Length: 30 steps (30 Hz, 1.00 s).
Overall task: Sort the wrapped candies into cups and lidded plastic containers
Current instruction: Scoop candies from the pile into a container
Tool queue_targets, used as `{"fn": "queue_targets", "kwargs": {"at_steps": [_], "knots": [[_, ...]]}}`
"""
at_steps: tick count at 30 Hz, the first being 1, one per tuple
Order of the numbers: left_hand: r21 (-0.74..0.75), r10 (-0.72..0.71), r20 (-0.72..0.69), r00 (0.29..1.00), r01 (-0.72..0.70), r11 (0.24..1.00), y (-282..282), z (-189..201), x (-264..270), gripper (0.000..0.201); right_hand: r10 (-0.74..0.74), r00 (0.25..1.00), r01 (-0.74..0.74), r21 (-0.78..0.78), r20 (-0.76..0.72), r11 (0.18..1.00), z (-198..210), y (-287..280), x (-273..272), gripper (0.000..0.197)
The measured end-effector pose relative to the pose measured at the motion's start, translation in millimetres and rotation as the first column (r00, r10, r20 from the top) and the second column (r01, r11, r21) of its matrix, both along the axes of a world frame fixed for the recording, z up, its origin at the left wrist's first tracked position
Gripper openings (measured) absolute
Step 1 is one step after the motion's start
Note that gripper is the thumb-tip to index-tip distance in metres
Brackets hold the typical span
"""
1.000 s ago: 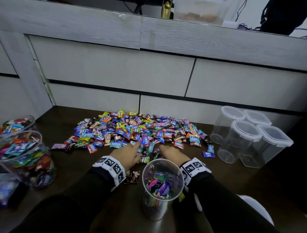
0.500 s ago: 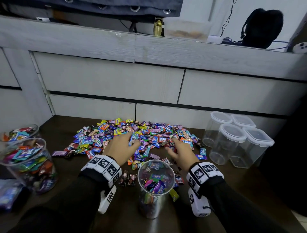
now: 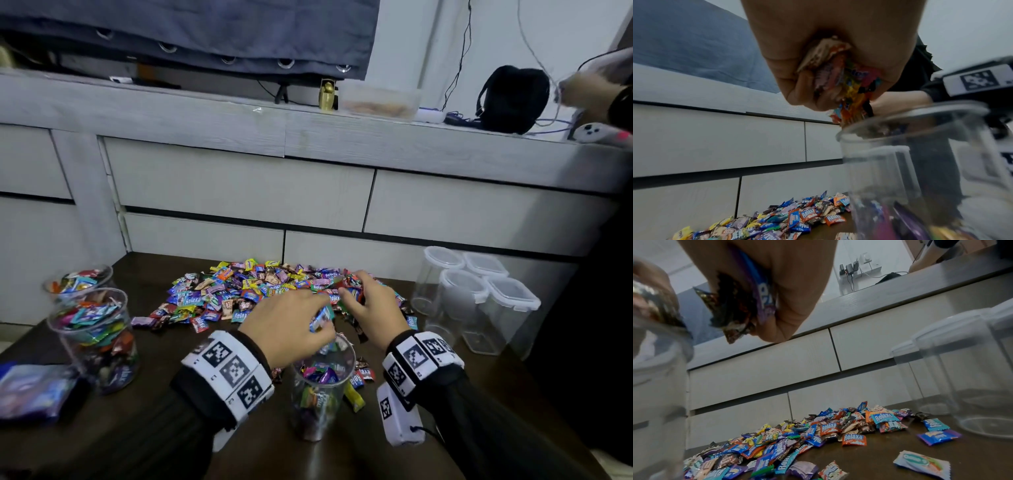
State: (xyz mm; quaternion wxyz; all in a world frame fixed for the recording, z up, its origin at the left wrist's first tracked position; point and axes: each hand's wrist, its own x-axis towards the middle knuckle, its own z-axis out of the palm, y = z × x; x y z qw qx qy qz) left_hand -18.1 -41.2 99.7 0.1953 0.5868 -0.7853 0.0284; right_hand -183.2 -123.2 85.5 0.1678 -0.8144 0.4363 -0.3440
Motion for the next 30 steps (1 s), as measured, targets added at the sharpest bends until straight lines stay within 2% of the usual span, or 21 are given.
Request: {"fn": "queue_targets", "kwargs": {"at_steps": [3, 5, 9, 14, 24, 30], "knots": [[0.054, -0.07, 0.153, 0.986, 0.062, 0.997, 6.9, -5.6, -10.8, 0.02, 0.0, 1.0, 0.0, -0.038, 0.009, 0.999, 3.0, 6.3, -2.5, 0.013], [0.096, -0.103, 0.238, 0.966, 0.083, 0.992, 8.4, -7.2, -16.9, 0.024, -0.004, 1.0, 0.004, -0.037, 0.005, 0.999, 4.7, 8.8, -4.9, 0.013], [0.146, -0.132, 0.328, 0.936, 0.087, 0.985, 4.7, -3.3, -23.0, 0.03, -0.035, 0.999, 0.034, -0.022, -0.04, 0.999, 5.8, 12.8, -9.0, 0.037], [0.201, -0.126, 0.43, 0.894, 0.041, 0.979, -0.2, 1.4, -29.1, 0.044, -0.017, 0.998, 0.016, -0.014, -0.058, 1.0, 7.8, 18.3, -10.4, 0.039], [0.09, 0.025, 0.363, 0.931, -0.062, 0.994, -1.1, -8.3, -40.0, 0.039, -0.01, 1.0, 0.01, -0.006, -0.021, 1.0, 9.8, 15.8, -14.8, 0.02], [0.044, 0.061, 0.25, 0.966, -0.074, 0.996, -1.2, -20.6, -36.1, 0.035, -0.016, 1.0, 0.016, 0.014, -0.016, 1.0, 6.5, 14.7, -15.6, 0.03]]}}
